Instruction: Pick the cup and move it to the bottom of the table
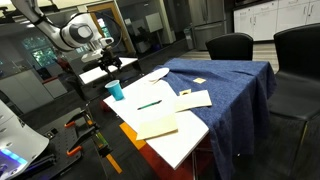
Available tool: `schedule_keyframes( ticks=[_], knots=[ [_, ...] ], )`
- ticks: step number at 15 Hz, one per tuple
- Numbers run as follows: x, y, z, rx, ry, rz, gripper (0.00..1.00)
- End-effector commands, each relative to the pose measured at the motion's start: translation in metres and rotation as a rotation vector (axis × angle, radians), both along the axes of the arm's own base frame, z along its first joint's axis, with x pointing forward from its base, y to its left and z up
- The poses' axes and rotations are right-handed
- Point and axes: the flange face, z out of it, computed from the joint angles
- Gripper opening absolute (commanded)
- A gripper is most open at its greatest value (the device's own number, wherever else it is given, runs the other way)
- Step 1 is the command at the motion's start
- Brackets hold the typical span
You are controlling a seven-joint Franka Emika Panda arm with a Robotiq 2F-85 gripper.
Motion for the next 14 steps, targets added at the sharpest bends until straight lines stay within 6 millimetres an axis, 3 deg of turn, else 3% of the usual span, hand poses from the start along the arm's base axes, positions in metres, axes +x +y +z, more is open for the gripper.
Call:
schedule_keyframes(
  ticks=[1, 5, 9, 11, 12, 14],
  knots=[
    [-0.006, -0.009, 0.047, -0.031, 0.004, -0.061, 1.0],
    [-0.006, -0.022, 0.088, -0.038, -0.003, -0.104, 1.0],
    [-0.001, -0.037, 0.118, -0.04, -0.024, -0.139, 1.0],
    [0.003, -0.043, 0.128, -0.033, -0.031, -0.146, 1.0],
    [0.005, -0.038, 0.115, -0.037, -0.037, -0.125, 1.0],
    [0.006, -0.042, 0.121, -0.035, -0.045, -0.135, 1.0]
  ],
)
